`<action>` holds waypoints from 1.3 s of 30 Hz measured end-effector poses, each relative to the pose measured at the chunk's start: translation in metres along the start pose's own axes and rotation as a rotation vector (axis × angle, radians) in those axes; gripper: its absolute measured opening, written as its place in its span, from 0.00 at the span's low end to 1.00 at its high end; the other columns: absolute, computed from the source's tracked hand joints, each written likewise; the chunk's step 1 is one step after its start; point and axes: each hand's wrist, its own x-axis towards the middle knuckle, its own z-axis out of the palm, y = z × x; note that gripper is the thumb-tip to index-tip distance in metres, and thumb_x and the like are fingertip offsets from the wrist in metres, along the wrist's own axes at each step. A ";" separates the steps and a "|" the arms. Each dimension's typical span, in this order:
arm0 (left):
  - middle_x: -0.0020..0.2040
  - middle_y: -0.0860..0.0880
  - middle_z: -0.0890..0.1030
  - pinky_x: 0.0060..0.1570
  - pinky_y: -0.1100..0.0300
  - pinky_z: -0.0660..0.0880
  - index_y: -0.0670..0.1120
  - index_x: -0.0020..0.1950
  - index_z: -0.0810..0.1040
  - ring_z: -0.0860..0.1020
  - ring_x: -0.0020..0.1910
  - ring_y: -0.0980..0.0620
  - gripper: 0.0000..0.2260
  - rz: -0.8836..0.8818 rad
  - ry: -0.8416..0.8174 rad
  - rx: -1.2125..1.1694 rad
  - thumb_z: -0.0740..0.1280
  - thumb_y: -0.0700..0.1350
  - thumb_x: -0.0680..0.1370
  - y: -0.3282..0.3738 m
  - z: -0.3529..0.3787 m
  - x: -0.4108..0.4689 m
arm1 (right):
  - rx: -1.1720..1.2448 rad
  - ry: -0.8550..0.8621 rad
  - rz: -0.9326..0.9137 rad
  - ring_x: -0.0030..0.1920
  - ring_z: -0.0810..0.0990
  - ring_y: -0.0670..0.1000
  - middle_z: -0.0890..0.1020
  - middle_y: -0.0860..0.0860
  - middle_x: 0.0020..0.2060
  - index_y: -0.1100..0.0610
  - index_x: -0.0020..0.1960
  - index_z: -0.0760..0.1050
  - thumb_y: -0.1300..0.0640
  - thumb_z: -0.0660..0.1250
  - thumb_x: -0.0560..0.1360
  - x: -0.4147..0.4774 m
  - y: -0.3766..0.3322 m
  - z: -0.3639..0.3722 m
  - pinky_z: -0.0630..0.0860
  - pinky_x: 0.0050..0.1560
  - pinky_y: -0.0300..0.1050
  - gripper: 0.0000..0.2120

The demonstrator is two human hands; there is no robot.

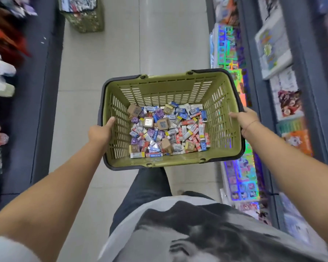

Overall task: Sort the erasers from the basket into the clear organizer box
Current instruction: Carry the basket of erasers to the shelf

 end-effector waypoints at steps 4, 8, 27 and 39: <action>0.55 0.38 0.78 0.48 0.52 0.71 0.34 0.60 0.74 0.77 0.56 0.38 0.32 0.015 -0.011 0.012 0.68 0.62 0.74 0.098 0.009 0.078 | 0.036 0.010 0.001 0.43 0.77 0.53 0.79 0.57 0.56 0.65 0.66 0.71 0.68 0.68 0.73 0.062 -0.086 0.049 0.76 0.51 0.52 0.22; 0.55 0.38 0.78 0.47 0.52 0.71 0.35 0.60 0.74 0.76 0.52 0.39 0.33 0.030 -0.039 0.032 0.67 0.64 0.73 0.196 0.012 0.146 | 0.064 0.049 0.016 0.56 0.77 0.55 0.75 0.60 0.63 0.62 0.71 0.65 0.65 0.70 0.72 0.122 -0.170 0.087 0.75 0.55 0.50 0.30; 0.32 0.48 0.68 0.37 0.55 0.67 0.44 0.32 0.64 0.67 0.31 0.49 0.25 0.010 -0.007 0.056 0.69 0.63 0.72 0.623 0.123 0.434 | 0.051 -0.017 0.030 0.65 0.73 0.59 0.72 0.59 0.67 0.62 0.72 0.64 0.64 0.71 0.71 0.499 -0.534 0.235 0.69 0.66 0.60 0.31; 0.47 0.41 0.77 0.46 0.51 0.74 0.33 0.58 0.72 0.76 0.50 0.39 0.31 0.007 0.006 0.085 0.67 0.62 0.75 0.878 0.179 0.637 | 0.068 0.031 0.055 0.65 0.73 0.58 0.71 0.57 0.68 0.58 0.75 0.60 0.62 0.72 0.71 0.710 -0.757 0.343 0.70 0.65 0.60 0.36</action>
